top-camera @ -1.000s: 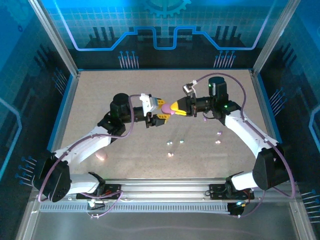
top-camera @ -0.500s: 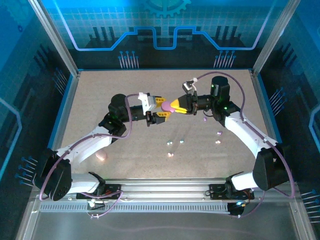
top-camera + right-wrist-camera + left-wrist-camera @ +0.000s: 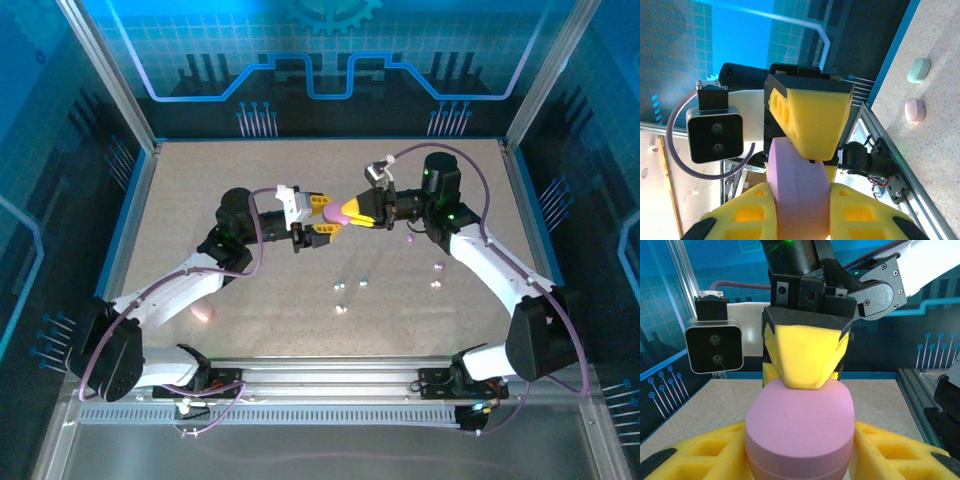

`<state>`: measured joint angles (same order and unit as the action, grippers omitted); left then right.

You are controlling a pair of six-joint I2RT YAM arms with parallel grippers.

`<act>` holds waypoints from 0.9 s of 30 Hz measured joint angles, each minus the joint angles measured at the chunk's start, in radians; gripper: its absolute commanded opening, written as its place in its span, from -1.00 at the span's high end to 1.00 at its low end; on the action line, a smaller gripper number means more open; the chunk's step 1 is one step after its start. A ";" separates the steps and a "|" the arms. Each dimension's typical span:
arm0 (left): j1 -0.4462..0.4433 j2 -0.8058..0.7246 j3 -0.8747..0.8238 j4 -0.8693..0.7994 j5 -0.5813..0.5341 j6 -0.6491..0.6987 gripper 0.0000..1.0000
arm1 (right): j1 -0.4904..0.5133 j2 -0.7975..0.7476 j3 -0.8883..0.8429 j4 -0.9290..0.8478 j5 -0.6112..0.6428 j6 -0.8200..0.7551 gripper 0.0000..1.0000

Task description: Insert the wireless bluetooth earbuds into the charging case

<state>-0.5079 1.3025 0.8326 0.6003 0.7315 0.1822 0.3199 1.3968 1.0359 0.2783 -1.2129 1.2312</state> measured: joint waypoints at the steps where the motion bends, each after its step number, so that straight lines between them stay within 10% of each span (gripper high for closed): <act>1: 0.000 0.000 0.000 0.000 0.000 0.000 0.05 | 0.000 0.000 -0.001 0.001 0.000 0.000 0.74; 14: 0.000 0.000 0.000 -0.004 0.008 0.000 -0.04 | 0.000 0.000 -0.002 0.011 0.000 0.000 0.74; 27: 0.002 0.000 0.001 -0.018 0.011 0.000 0.47 | 0.000 -0.002 -0.004 0.000 -0.004 -0.009 0.45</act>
<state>-0.5060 1.3025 0.8333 0.5823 0.7422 0.1822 0.3199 1.3945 1.0317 0.2779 -1.2171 1.2224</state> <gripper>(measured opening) 0.388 0.245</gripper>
